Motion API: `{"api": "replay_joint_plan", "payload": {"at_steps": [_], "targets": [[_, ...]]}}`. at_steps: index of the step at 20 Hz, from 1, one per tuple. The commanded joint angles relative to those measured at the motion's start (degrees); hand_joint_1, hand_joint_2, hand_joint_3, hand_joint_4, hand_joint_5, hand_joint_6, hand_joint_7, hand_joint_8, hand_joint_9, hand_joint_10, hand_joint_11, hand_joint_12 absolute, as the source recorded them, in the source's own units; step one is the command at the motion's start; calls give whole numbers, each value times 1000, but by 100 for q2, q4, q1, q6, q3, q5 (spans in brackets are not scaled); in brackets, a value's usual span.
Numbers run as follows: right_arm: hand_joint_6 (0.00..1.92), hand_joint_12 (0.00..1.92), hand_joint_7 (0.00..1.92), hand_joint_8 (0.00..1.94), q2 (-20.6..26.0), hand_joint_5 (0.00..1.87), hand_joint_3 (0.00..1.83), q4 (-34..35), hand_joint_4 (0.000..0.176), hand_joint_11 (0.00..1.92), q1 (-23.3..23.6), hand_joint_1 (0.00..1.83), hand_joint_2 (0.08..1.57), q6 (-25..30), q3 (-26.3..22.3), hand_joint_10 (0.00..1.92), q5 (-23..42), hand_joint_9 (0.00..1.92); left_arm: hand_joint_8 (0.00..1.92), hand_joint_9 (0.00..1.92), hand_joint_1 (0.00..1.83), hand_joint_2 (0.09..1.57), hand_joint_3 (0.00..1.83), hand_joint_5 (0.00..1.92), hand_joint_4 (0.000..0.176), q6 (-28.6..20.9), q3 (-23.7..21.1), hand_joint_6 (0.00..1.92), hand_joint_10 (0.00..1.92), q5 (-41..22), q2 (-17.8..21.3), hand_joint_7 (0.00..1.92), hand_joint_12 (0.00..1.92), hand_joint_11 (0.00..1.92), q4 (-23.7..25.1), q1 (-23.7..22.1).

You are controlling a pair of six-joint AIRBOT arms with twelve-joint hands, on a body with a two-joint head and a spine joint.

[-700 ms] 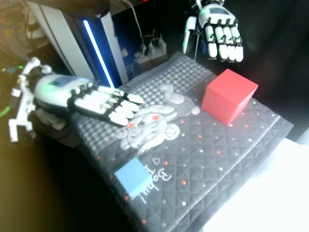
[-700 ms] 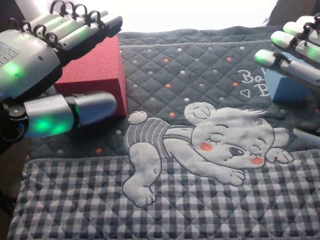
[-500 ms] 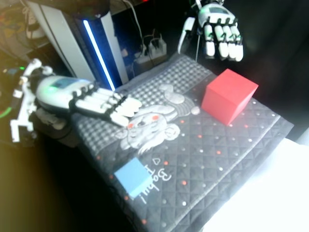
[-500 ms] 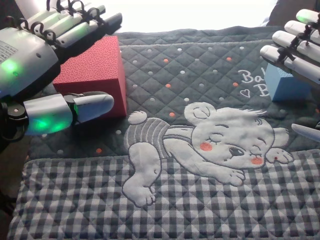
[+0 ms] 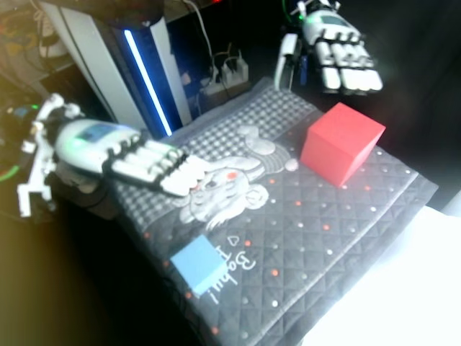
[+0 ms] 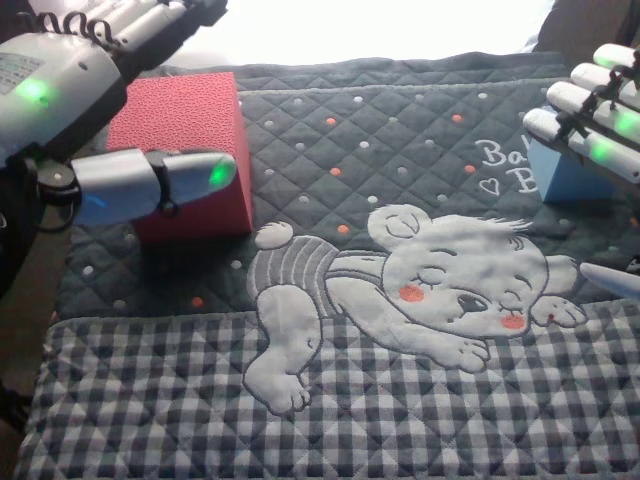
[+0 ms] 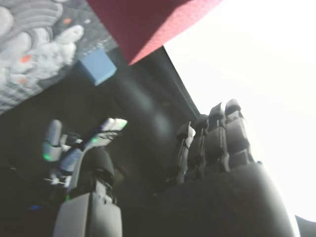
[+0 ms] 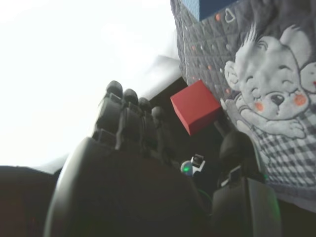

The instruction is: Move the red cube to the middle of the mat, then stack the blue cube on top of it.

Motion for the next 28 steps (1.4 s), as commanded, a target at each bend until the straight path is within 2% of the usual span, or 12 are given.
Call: {"api": "replay_joint_plan", "payload": {"at_steps": [1,5,7,10,11,12,15,19,22,26,27,28], "targets": [[0,0,0,0,7,0,5,-3,0,0,10,351,1250,-33,16,0,711,0,0,0,422,1057,0,0,35,-23,49,0,0,-537,-33,0,0,0,-83,-128],[0,0,0,0,-29,0,4,74,0,0,-45,350,1253,-33,21,0,705,0,0,0,494,979,0,0,31,-23,291,0,0,-174,-196,0,0,0,-430,-300],[0,0,0,0,-34,0,2,113,0,0,-96,355,1250,-31,19,0,703,0,0,0,524,941,0,0,50,-23,485,0,0,166,-337,0,0,0,-562,-489],[0,0,0,0,-36,0,0,146,0,0,-153,484,1229,-28,4,0,703,0,0,0,647,906,0,0,114,-23,763,0,0,693,-560,0,0,0,-648,-754],[0,0,0,0,-35,0,2,146,0,0,-158,420,1245,-28,-9,0,703,0,0,0,721,894,0,0,103,-23,834,0,0,802,-604,0,0,0,-692,-795],[0,0,0,0,-32,0,12,145,0,0,-158,314,1269,-28,-27,0,706,0,0,0,733,874,0,0,118,-20,880,0,0,911,-627,0,0,0,-709,-818],[0,0,0,0,31,0,12,144,0,0,-177,290,1289,-28,-82,0,793,0,0,0,749,828,0,0,124,66,953,0,0,1099,-650,0,0,0,-815,-825],[0,0,0,0,157,0,2,145,44,0,-254,335,1287,-26,-171,0,983,0,0,0,828,847,0,0,123,342,1017,0,0,1394,-695,0,0,0,-957,-853],[0,0,0,0,157,0,5,145,27,0,-261,399,1302,-18,-172,0,997,0,0,0,818,836,0,0,124,442,1103,0,0,1663,-786,0,0,0,-947,-936],[0,0,0,0,157,0,1,145,47,0,-266,368,1306,-4,-172,0,1001,0,0,0,822,856,0,0,98,442,1159,0,0,1783,-853,0,33,69,-909,-976],[0,0,0,0,157,0,1,145,45,0,-266,380,1305,-2,-171,0,1001,0,0,19,846,874,0,0,89,442,1176,0,31,1826,-857,0,415,13,-903,-976],[0,0,0,0,157,0,0,145,36,0,-267,399,1302,0,-171,0,1002,0,0,34,918,896,0,0,89,442,1199,0,29,1858,-865,0,566,2,-906,-976]]}}
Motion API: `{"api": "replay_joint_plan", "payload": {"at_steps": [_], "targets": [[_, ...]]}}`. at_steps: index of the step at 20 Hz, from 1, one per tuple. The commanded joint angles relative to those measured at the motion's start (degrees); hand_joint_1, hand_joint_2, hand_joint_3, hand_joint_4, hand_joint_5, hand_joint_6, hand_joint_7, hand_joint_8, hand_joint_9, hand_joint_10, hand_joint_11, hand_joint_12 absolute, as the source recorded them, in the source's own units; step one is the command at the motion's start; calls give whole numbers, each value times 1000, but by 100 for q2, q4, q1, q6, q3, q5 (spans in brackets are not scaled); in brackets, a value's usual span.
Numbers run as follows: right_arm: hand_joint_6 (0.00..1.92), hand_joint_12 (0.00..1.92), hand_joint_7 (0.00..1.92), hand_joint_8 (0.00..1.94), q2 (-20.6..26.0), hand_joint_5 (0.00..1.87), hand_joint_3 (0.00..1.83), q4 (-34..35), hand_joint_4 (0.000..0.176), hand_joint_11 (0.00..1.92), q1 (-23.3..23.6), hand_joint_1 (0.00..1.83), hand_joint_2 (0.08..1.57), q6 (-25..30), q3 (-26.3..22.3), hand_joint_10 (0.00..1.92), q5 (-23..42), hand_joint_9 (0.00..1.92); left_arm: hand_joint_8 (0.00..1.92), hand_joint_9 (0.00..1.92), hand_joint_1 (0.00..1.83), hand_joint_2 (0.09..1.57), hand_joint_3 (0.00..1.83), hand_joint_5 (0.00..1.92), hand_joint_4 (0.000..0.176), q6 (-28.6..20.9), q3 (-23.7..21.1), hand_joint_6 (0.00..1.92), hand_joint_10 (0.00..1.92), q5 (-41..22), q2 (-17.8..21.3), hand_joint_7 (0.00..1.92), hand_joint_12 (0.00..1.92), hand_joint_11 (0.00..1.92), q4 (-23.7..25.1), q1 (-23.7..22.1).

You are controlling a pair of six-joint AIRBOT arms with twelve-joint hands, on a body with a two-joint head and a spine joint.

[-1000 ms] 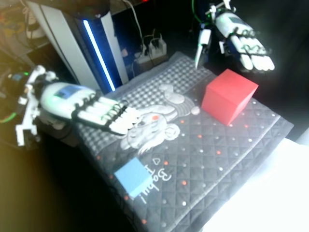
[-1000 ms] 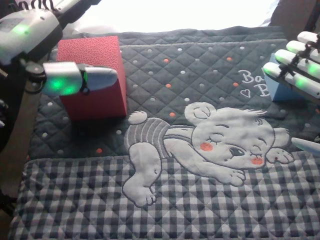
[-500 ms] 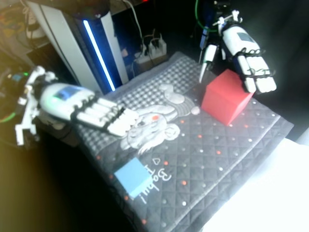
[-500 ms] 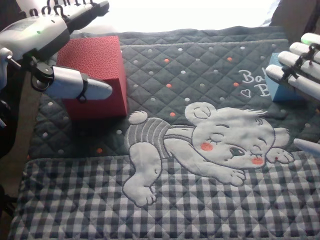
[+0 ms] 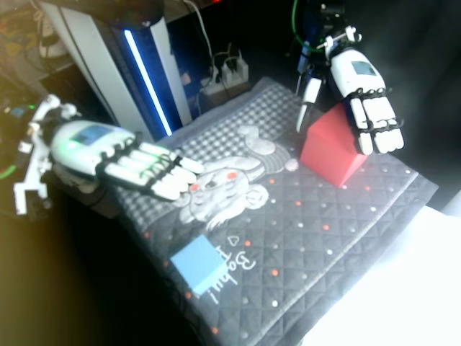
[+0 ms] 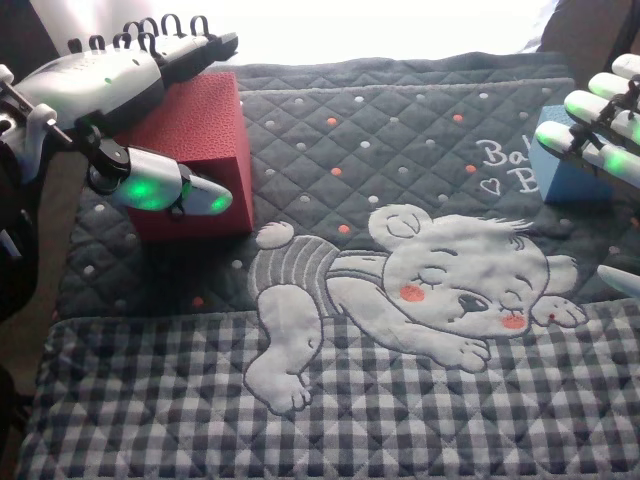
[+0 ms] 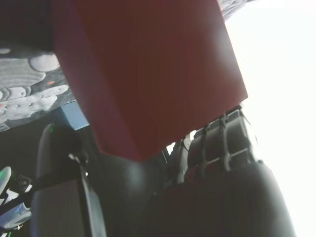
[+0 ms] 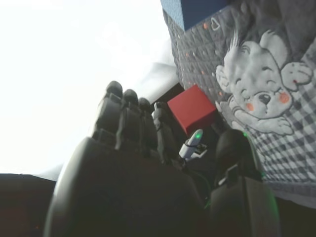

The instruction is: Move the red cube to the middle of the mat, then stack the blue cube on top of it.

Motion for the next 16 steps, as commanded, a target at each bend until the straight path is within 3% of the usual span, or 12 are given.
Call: {"api": "replay_joint_plan", "payload": {"at_steps": [1,2,4,5,6,7,8,9,10,11,15,16], "targets": [[0,0,0,0,33,0,0,-41,37,0,22,415,1299,0,2,0,739,0,6,103,983,926,6,0,96,-8,49,0,47,-568,-15,35,834,0,42,-80],[0,0,0,0,32,0,0,-41,32,0,16,417,1296,2,2,0,743,0,7,146,1053,949,9,8,97,-8,78,2,56,-512,-36,54,1064,0,45,-94],[0,0,0,0,33,0,1,-41,28,0,11,386,1305,13,2,0,755,0,5,215,1146,989,14,28,93,-8,132,4,77,-419,-72,70,1334,0,51,-109],[0,0,0,0,33,0,3,-41,42,0,11,349,1307,13,2,0,760,0,4,310,1176,1001,12,37,88,-8,135,4,119,-411,-73,77,1466,52,53,-109],[0,0,0,0,33,0,0,-41,46,0,8,337,1302,18,2,0,765,0,1,318,1212,1012,10,47,91,0,139,4,125,-398,-78,74,1513,30,59,-109],[0,0,0,0,37,0,5,-41,38,0,3,311,1314,25,2,0,770,0,4,324,1240,1023,8,70,89,6,147,4,142,-381,-87,94,1530,5,59,-109],[0,0,0,0,43,0,2,-40,31,0,-2,329,1312,32,2,0,775,0,2,381,1272,1029,2,105,87,6,151,2,289,-385,-92,124,1546,102,59,-111],[0,0,0,0,47,0,3,-39,22,0,-4,332,1313,36,2,0,781,0,0,365,1277,1035,0,123,81,6,142,1,498,-414,-92,156,1557,137,66,-113],[0,0,0,0,53,0,4,-39,2,0,-7,302,1316,42,2,0,788,0,0,395,1304,1046,1,142,85,6,114,1,688,-483,-86,162,1551,300,76,-112],[0,0,0,0,79,0,8,-31,0,0,-26,281,1327,62,-2,0,842,0,15,500,1369,1058,2,191,72,6,51,4,1010,-613,-50,250,1558,443,106,-109],[0,0,0,0,168,0,10,41,0,0,-54,312,1347,66,-24,0,968,0,34,386,1388,1091,5,343,50,-15,-195,39,1202,-1019,138,344,1662,406,306,-111],[0,0,0,0,180,0,12,64,0,0,-63,270,1356,66,-24,0,985,0,37,306,1358,1098,5,376,71,-33,-237,62,1274,-1094,173,354,1718,372,357,-113]]}}
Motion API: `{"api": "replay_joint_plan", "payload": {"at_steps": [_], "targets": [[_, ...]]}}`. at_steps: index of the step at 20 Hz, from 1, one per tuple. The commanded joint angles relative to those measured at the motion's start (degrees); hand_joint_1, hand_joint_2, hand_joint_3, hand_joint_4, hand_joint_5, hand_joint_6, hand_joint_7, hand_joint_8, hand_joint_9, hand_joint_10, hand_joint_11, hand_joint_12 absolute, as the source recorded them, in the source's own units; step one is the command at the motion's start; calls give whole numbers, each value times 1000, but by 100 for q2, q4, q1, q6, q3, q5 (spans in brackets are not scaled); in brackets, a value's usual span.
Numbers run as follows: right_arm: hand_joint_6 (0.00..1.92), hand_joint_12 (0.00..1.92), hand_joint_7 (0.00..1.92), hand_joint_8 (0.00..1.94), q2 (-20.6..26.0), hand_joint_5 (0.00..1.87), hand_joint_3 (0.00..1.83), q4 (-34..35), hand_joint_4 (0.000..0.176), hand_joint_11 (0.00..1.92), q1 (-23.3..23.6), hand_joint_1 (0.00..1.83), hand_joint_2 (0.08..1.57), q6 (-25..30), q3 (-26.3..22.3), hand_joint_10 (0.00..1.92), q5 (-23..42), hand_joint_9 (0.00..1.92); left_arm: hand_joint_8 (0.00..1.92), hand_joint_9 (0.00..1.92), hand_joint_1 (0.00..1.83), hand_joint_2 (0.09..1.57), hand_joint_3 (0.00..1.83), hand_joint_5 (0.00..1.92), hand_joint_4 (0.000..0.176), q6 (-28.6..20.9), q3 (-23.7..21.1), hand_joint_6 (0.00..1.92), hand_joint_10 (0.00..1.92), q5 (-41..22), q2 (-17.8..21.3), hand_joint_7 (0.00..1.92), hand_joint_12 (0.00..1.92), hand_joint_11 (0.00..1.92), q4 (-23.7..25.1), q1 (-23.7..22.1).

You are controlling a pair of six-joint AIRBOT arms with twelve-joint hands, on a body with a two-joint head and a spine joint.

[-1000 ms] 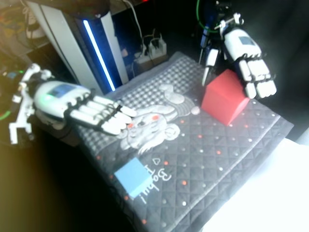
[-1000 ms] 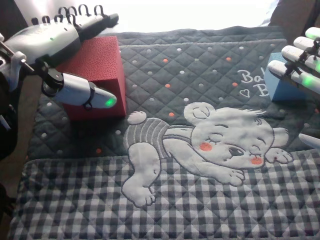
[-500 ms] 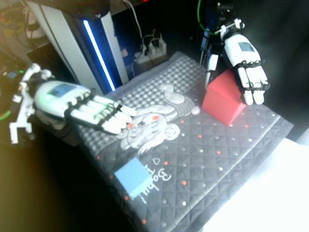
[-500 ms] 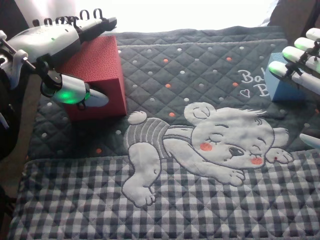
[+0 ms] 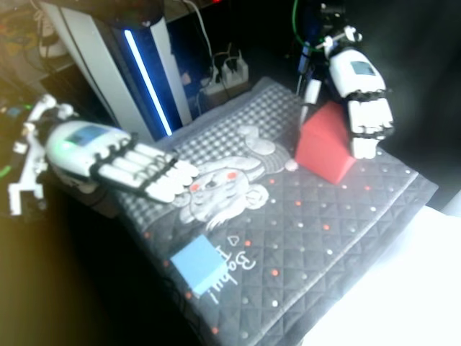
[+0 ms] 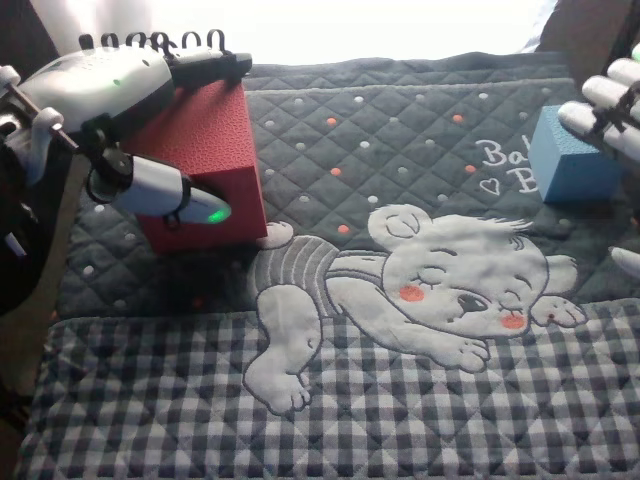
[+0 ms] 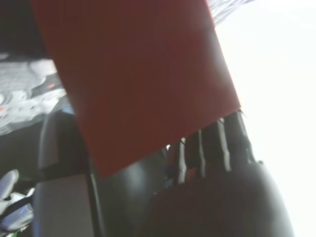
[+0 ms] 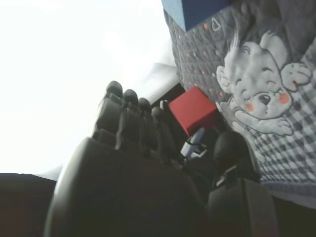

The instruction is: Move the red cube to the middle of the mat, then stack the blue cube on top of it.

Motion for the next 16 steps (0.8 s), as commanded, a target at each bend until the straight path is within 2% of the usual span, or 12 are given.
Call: {"api": "replay_joint_plan", "payload": {"at_steps": [1,3,4,5,6,8,9,10,12,13,14,16], "targets": [[0,0,0,0,59,0,9,19,0,0,15,283,1355,-2,4,0,762,0,47,202,1343,1116,7,378,84,-59,3,87,1308,-949,75,353,1796,279,75,-93],[0,0,0,0,109,0,1,123,4,0,-45,364,1347,-3,-12,0,895,0,162,85,1316,1126,1,286,94,-375,-70,271,1331,-1205,154,301,1874,137,344,-122],[0,0,0,0,157,0,1,199,7,0,-87,370,1346,-4,-32,0,1011,0,196,237,1354,1111,0,225,58,-567,-119,447,1354,-1348,194,260,1856,200,520,-131],[0,0,0,0,168,0,3,216,0,0,-97,374,1352,-4,-38,0,1038,0,250,275,1367,1102,0,180,61,-598,-136,562,1375,-1382,202,267,1837,231,564,-133],[0,0,0,0,174,0,2,229,1,0,-102,428,1356,-4,-40,0,1057,0,316,92,1328,1110,0,124,86,-609,-145,656,1239,-1396,207,208,1833,80,581,-137],[0,0,0,0,197,0,1,263,12,0,-119,446,1355,-4,-48,0,1094,0,314,91,1334,1110,0,112,88,-629,-181,657,1205,-1445,224,198,1817,60,643,-144],[0,0,0,0,227,0,0,302,1,0,-139,457,1342,-7,-57,0,1145,0,200,160,1342,1124,6,181,65,-648,-239,536,1161,-1517,243,228,1779,150,741,-155],[0,0,0,0,254,0,0,344,8,0,-155,458,1344,-15,-63,0,1184,0,216,168,1345,1124,4,229,55,-664,-301,436,1264,-1599,261,266,1801,197,826,-159],[0,0,0,0,275,0,0,392,8,0,-163,475,1342,-59,-69,0,1199,0,196,189,1339,1103,0,237,72,-800,-357,373,1144,-1712,264,292,1758,187,998,-174],[0,0,0,0,275,0,0,407,8,0,-163,478,1342,-74,-70,0,1199,0,200,203,1330,1091,0,241,69,-872,-374,371,1162,-1733,260,304,1741,226,1093,-190],[0,0,0,0,273,0,0,419,3,0,-163,495,1342,-82,-70,0,1199,0,492,261,1315,1083,0,218,58,-910,-413,505,1330,-1722,249,275,1800,330,1210,-222],[0,0,0,0,272,0,1,436,24,0,-163,429,1347,-93,-69,0,1199,0,803,267,1294,1069,0,180,66,-984,-446,648,1354,-1714,217,177,1791,298,1374,-253]]}}
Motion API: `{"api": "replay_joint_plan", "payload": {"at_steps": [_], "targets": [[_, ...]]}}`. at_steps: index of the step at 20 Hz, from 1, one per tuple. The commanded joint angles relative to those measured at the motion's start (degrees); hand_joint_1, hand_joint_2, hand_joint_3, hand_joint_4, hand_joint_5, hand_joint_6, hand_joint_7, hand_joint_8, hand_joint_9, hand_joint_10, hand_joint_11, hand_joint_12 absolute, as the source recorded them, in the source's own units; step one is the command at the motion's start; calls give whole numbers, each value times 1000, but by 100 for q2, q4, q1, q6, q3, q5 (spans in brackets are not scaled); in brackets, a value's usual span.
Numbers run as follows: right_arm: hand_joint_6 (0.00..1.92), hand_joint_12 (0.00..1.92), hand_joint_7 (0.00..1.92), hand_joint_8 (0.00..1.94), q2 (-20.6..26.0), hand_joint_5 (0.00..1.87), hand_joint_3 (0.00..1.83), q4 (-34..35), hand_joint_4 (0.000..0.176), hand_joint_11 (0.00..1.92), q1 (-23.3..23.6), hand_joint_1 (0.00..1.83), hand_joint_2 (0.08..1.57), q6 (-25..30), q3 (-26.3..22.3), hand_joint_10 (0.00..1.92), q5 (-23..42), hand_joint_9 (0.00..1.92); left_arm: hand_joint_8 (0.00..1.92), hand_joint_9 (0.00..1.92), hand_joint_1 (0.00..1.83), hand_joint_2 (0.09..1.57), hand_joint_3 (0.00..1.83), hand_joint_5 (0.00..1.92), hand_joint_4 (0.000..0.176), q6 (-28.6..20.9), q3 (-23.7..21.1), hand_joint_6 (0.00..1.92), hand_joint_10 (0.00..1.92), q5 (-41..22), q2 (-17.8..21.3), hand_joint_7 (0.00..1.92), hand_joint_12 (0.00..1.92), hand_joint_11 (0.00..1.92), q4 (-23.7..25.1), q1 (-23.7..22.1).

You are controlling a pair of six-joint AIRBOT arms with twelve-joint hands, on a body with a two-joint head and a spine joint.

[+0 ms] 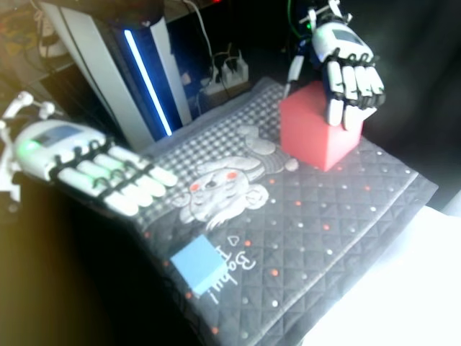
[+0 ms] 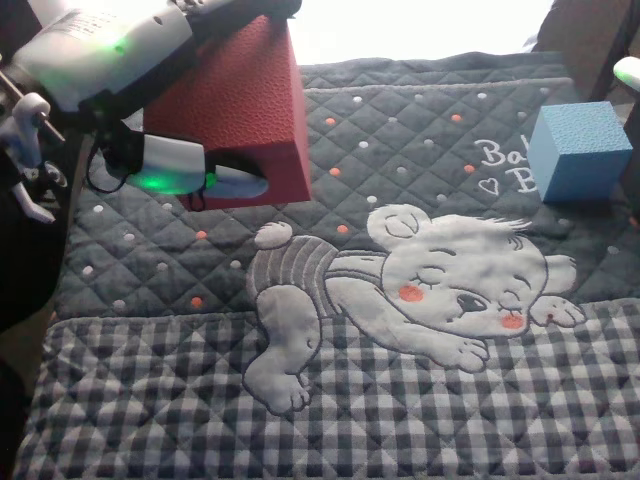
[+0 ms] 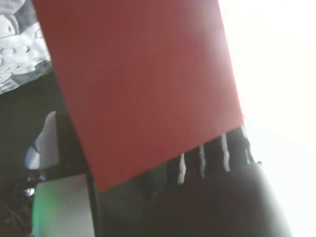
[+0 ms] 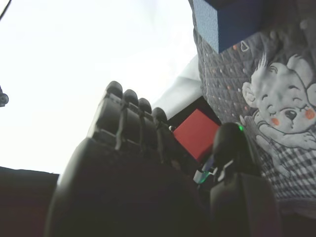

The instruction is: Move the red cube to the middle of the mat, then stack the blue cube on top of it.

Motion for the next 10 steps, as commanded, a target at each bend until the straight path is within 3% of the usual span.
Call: {"api": "replay_joint_plan", "payload": {"at_steps": [1,2,3,4,5,6,7,8,9,10], "targets": [[0,0,0,0,31,0,2,-28,27,0,44,417,1348,-60,8,0,740,0,935,290,1294,1069,0,151,71,-105,2,689,1405,-729,-41,116,1806,308,107,-107],[0,0,0,0,29,0,2,-23,45,0,44,395,1349,-61,8,0,740,0,1082,369,1339,1084,4,158,72,-174,1,715,1512,-718,-80,91,1829,352,212,-145],[0,0,0,0,27,0,2,-22,45,0,43,395,1349,-61,8,0,740,0,1082,369,1339,1084,4,158,72,-199,-3,715,1512,-701,-116,91,1829,352,290,-172],[0,0,0,0,17,0,2,-22,36,0,43,404,1349,-61,10,0,740,0,1068,454,1361,1025,0,143,68,-229,-2,786,1442,-663,-165,165,1803,268,380,-201],[0,0,0,0,5,0,2,-22,33,0,43,411,1351,-62,14,0,740,0,1134,341,1285,970,0,130,59,-242,3,794,1493,-612,-198,169,1872,219,428,-225],[0,0,0,0,-1,0,2,-22,33,0,43,411,1351,-62,14,0,739,0,1134,341,1285,970,0,130,59,-292,22,794,1493,-522,-251,169,1872,219,511,-260],[0,0,0,0,-7,0,1,-22,25,0,43,411,1349,-62,15,0,739,0,1121,225,1226,944,0,108,64,-360,42,778,1512,-466,-291,116,1897,164,599,-278],[0,0,0,0,-12,0,0,-22,34,0,43,411,1346,-62,16,0,739,0,1053,252,1209,945,0,152,39,-429,55,693,1497,-407,-335,163,1849,206,697,-299],[0,0,0,0,-15,0,0,-22,36,0,41,397,1341,-62,16,0,738,0,1093,283,1148,1004,4,300,0,-440,54,413,1556,-306,-401,191,1857,255,812,-345],[0,0,0,0,-16,0,0,-19,36,0,38,397,1341,-62,16,0,738,0,1093,283,1148,1004,4,300,0,-441,64,413,1556,-195,-457,191,1857,255,897,-397]]}}
